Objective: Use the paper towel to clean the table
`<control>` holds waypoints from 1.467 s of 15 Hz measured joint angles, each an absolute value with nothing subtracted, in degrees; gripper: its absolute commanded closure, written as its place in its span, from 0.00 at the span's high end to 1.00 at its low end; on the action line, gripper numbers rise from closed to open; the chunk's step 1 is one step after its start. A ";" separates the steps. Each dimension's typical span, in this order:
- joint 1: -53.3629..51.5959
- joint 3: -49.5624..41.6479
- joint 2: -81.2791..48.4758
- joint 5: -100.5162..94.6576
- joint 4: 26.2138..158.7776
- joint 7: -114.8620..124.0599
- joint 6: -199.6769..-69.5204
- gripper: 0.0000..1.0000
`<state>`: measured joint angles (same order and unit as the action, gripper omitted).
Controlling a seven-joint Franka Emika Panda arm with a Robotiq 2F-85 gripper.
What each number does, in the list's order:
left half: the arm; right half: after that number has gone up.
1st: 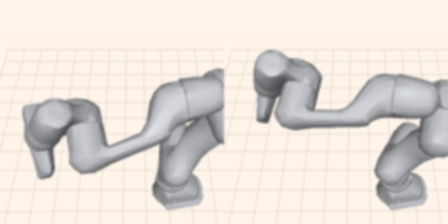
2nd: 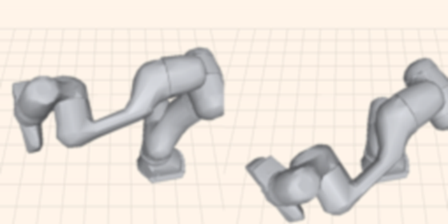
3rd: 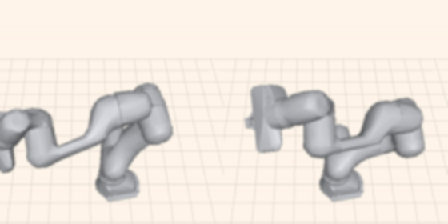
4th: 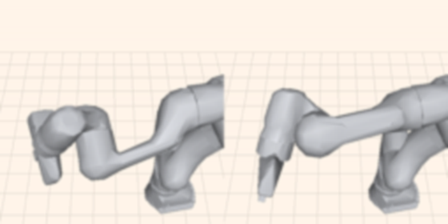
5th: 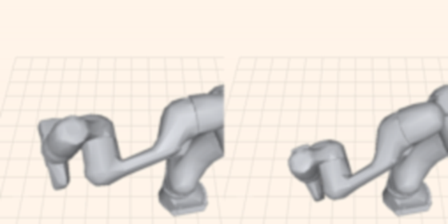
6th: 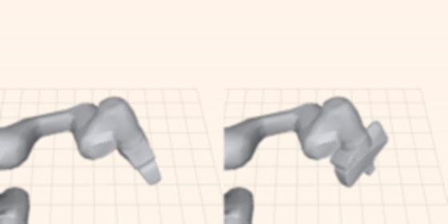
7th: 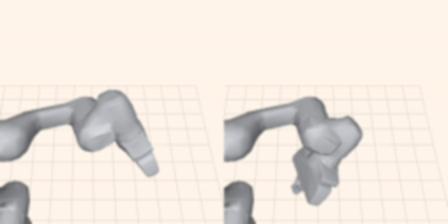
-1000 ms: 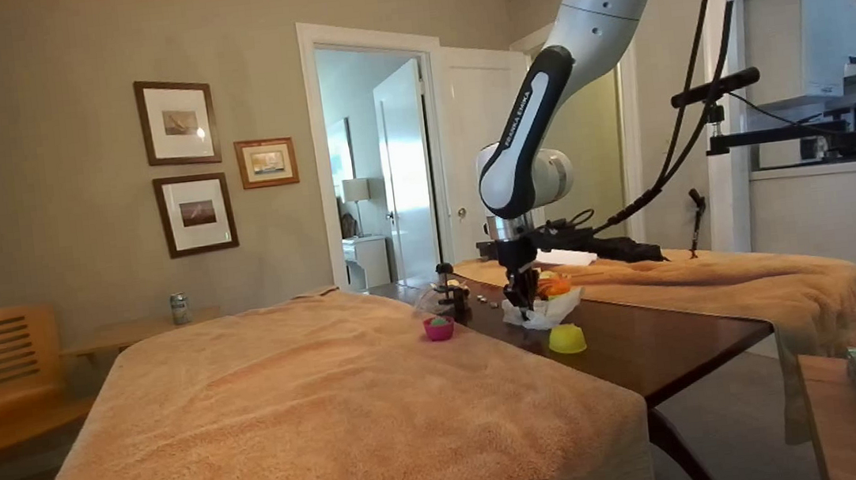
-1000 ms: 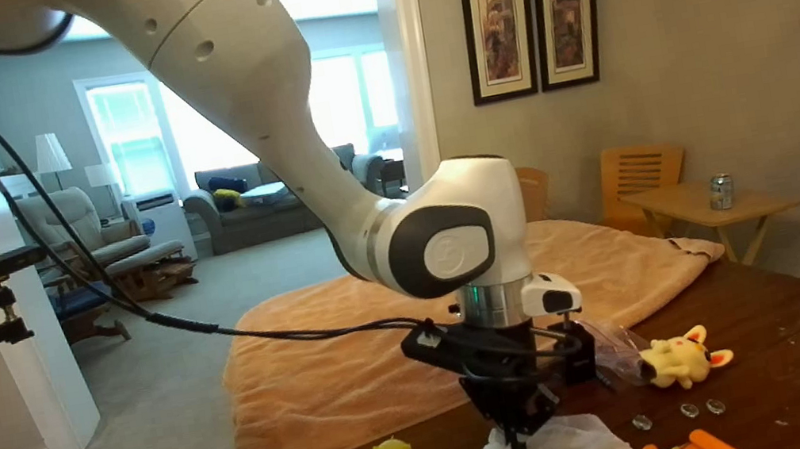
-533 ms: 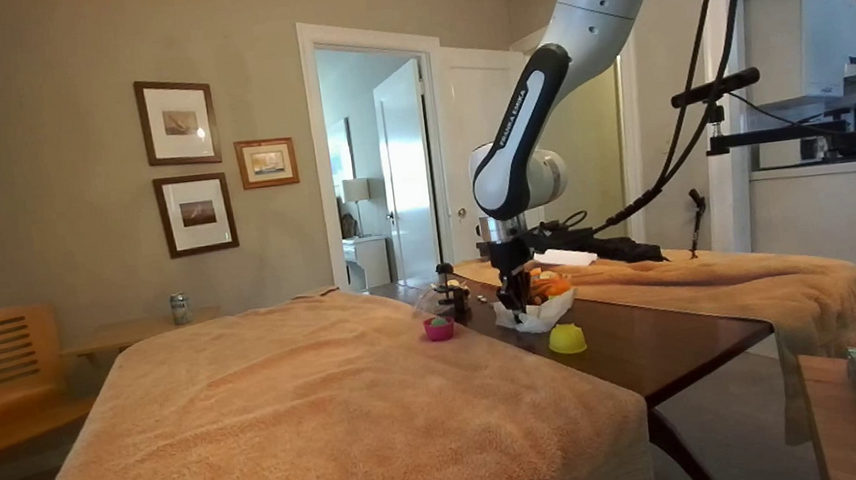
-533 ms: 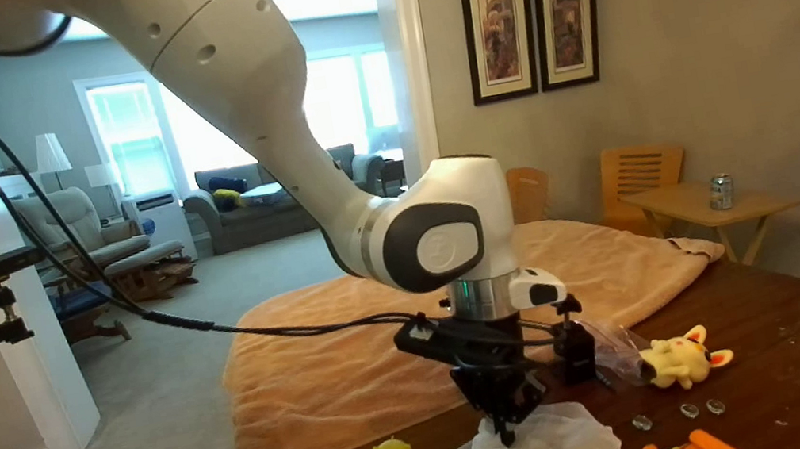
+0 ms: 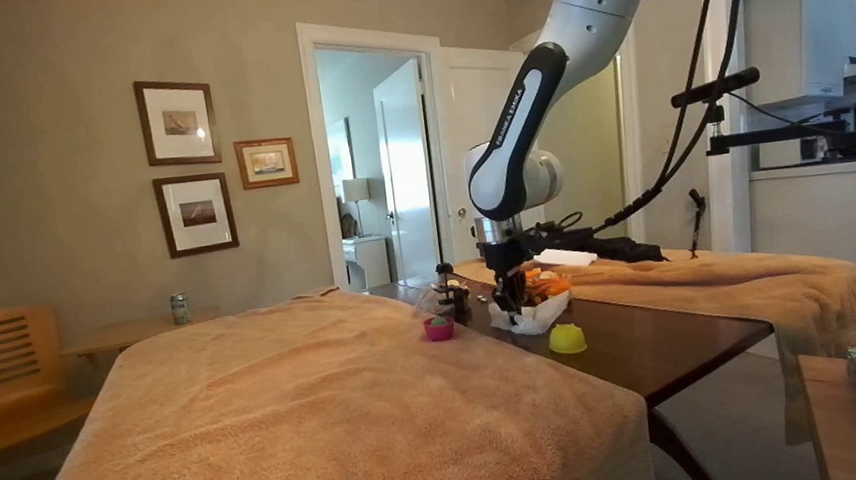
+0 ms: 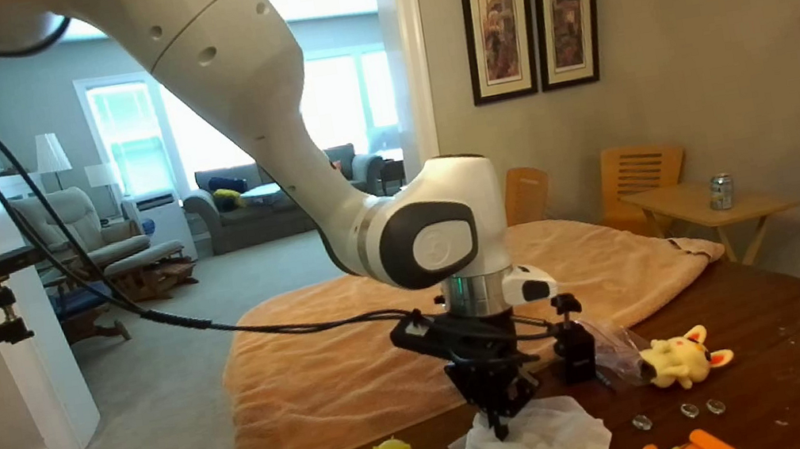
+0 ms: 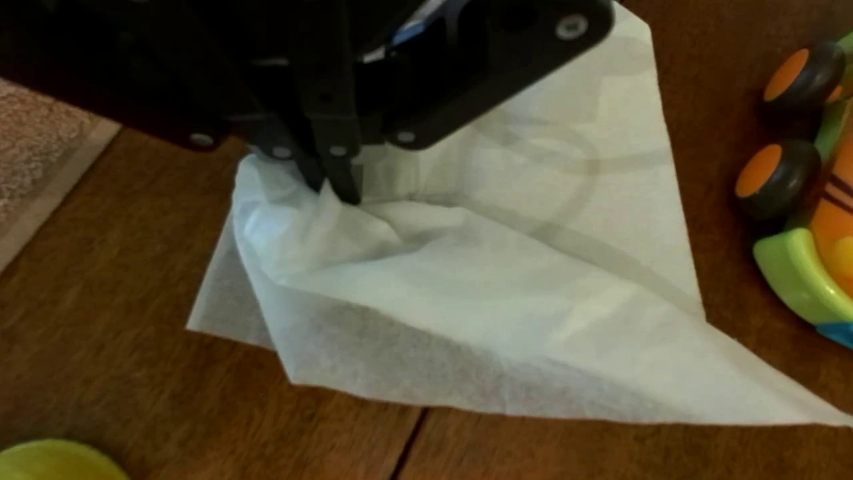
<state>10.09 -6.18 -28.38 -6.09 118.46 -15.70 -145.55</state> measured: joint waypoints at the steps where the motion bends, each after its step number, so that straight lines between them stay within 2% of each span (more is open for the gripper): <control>1: 10.17 -6.22 -28.38 -6.09 118.46 -15.70 -145.55 0.00; 15: 13.31 -7.51 -28.40 -6.09 118.56 -15.70 -145.55 0.00; 16: 13.31 -7.51 -28.40 -6.09 118.56 -15.70 -145.55 0.27; 17: 13.33 -7.51 -28.40 -5.96 118.56 -15.69 -145.54 0.28; 22: 13.74 -7.49 -28.40 -5.91 118.56 -15.69 -145.54 0.62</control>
